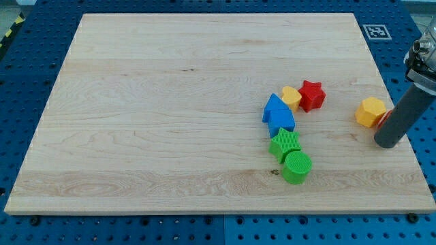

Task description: Push the yellow hexagon upwards of the board

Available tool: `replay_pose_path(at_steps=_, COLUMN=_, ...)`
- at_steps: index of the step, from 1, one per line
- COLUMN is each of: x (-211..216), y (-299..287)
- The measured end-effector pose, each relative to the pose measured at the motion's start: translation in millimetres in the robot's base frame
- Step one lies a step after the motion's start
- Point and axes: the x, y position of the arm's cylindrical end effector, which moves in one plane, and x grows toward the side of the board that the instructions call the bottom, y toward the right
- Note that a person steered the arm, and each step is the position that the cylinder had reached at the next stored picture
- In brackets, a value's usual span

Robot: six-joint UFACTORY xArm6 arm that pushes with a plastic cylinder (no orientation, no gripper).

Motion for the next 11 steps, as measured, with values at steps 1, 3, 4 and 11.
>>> replay_pose_path(at_steps=1, x=-8, y=0)
replay_pose_path(at_steps=3, x=-22, y=-12)
replay_pose_path(at_steps=4, x=-31, y=-12)
replay_pose_path(at_steps=11, x=-61, y=-5)
